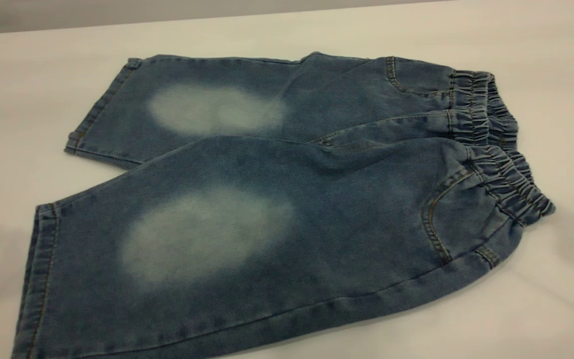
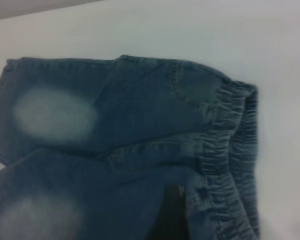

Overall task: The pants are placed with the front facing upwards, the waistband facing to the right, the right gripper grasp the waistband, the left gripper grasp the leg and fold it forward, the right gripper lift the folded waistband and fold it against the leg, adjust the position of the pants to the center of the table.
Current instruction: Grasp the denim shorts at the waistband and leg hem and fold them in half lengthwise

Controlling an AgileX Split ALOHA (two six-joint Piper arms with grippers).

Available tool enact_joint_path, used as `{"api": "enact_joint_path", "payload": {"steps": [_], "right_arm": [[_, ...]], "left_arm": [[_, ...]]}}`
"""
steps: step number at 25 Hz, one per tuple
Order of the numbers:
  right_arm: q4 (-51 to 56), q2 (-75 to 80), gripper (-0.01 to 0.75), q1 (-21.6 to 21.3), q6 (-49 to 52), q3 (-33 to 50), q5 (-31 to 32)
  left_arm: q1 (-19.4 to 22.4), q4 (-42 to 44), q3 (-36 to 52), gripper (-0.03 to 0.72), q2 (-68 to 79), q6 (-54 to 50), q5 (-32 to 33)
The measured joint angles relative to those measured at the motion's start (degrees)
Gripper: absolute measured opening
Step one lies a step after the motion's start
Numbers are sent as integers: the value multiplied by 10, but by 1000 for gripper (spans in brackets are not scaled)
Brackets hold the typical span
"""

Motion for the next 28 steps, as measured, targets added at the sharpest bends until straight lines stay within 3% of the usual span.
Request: {"api": "enact_joint_path", "payload": {"steps": [5,13,20,28], "right_arm": [[53,53,573,0,-52,0,-44],[66,114,573,0,-59,0,-38],[61,162,573,0,-66,1,1],[92,202,573,2,-99,1,5]], "left_arm": [[0,-16,0,461,2,31,-21],[0,-75,-45,461,73,34,-58],[0,-119,-61,461,170,84,-130],[0,-125,-61,461,228,100,-169]]}}
